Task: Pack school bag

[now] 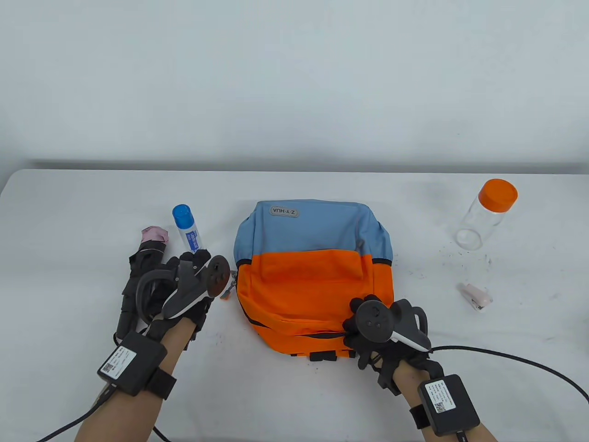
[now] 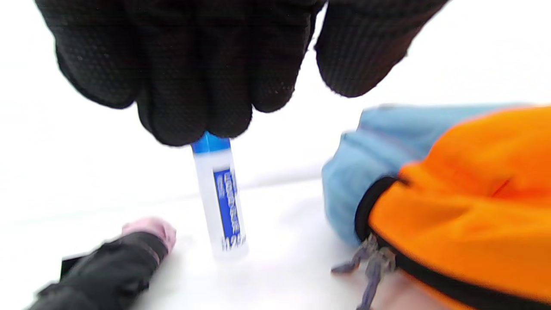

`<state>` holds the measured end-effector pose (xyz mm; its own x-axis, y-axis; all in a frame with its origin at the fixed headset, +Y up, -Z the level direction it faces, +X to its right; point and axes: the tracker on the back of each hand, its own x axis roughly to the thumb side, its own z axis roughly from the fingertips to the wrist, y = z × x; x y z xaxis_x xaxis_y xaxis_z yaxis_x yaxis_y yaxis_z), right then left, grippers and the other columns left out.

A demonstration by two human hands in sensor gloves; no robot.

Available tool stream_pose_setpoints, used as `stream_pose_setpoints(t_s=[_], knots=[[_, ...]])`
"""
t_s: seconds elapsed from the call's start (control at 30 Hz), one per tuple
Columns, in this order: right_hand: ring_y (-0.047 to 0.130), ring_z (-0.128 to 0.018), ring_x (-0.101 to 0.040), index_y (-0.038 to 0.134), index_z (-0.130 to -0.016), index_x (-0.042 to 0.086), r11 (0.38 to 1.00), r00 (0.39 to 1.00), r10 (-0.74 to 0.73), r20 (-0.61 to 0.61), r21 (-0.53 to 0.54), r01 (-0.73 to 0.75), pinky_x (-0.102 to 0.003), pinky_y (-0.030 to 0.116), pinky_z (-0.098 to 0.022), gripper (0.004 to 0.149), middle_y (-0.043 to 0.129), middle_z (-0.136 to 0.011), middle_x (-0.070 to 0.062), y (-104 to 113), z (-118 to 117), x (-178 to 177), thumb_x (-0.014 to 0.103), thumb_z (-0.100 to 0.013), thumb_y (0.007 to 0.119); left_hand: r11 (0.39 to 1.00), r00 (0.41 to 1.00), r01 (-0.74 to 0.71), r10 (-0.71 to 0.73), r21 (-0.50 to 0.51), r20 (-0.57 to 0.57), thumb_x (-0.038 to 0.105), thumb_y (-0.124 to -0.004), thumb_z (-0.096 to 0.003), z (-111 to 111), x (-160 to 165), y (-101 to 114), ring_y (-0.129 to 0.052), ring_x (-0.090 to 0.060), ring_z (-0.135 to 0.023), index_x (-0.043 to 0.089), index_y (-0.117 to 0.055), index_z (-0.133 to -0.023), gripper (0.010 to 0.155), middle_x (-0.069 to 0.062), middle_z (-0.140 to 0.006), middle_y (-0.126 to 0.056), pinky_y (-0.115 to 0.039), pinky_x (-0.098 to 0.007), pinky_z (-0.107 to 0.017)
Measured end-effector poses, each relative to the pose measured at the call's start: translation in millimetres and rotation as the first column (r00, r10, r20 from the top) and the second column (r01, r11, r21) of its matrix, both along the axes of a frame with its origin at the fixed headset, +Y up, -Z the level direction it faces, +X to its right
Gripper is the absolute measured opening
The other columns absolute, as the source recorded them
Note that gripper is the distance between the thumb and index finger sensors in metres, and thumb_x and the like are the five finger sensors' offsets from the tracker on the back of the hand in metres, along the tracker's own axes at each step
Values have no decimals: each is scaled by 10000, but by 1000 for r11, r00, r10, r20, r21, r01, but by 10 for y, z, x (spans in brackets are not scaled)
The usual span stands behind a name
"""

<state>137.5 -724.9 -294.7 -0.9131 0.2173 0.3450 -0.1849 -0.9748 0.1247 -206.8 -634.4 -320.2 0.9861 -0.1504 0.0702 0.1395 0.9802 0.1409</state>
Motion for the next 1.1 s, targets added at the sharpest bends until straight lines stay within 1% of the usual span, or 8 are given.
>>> stream_pose_setpoints(t_s=[0.17,0.27,0.37,0.53,0.63,0.73,0.8,1.1], knots=[[745,-875,-509,923,-650,154,999,999,-33,14,21,32,-720,899,-408,412,793,-954,-215,-28,27,23,359,-302,1002,993,980,-84,67,84,188,455,-735,-591,546,62,328,-755,-625,-1014,48,-636,-1160,706,-288,-1143,-739,-659,-769,-724],[724,-888,-500,922,-654,153,998,998,-61,34,11,61,-726,878,-425,416,782,-962,-208,-42,37,42,356,-300,1006,971,958,-131,72,201,278,462,-732,-592,883,132,476,-695,-631,-1056,61,-610,-1176,719,-286,-1173,-700,-621,-788,-743],[727,-886,-499,923,-654,152,998,998,-57,34,11,56,-727,876,-427,417,784,-961,-207,-42,37,38,356,-300,1006,961,926,-168,77,221,369,479,-734,-589,1070,209,475,-613,-643,-1106,79,-568,-1204,752,-291,-1208,-655,-537,-850,-747],[710,-895,-500,918,-665,150,998,998,-58,28,-8,58,-730,865,-435,424,772,-969,-209,-42,28,46,356,-304,1002,962,895,-211,120,171,429,504,-695,-592,1041,294,96,-402,-675,-1149,82,-414,-1247,828,-323,-1266,-471,-388,-898,-722],[697,-899,-504,912,-677,149,998,998,-59,15,-24,59,-731,855,-442,430,761,-979,-210,-41,19,52,360,-311,994,992,903,-94,52,79,427,553,-627,-583,928,320,-138,-215,-686,-1117,78,-263,-1250,896,-338,-1269,-285,-277,-920,-673],[658,-916,-510,891,-706,139,997,998,-65,4,-49,65,-738,819,-468,446,726,-1005,-217,-48,28,64,355,-325,975,994,908,-72,29,86,417,582,-584,-576,862,285,-311,-160,-690,-1091,60,-213,-1243,924,-350,-1258,-228,-200,-933,-607],[646,-919,-514,887,-714,137,996,997,-72,-4,-46,71,-740,810,-472,450,718,-1010,-223,-54,35,71,353,-328,970,999,909,-52,49,-4,414,595,-552,-576,820,281,-443,-113,-698,-1068,53,-165,-1236,937,-358,-1248,-171,-169,-937,-581],[572,-939,-525,848,-779,124,991,995,-90,-49,-99,84,-744,752,-505,497,652,-1046,-239,-64,42,115,377,-358,922,996,919,19,16,-83,394,613,-517,-574,790,336,-557,-20,-705,-1026,52,-93,-1224,958,-362,-1226,-69,-86,-932,-508]])
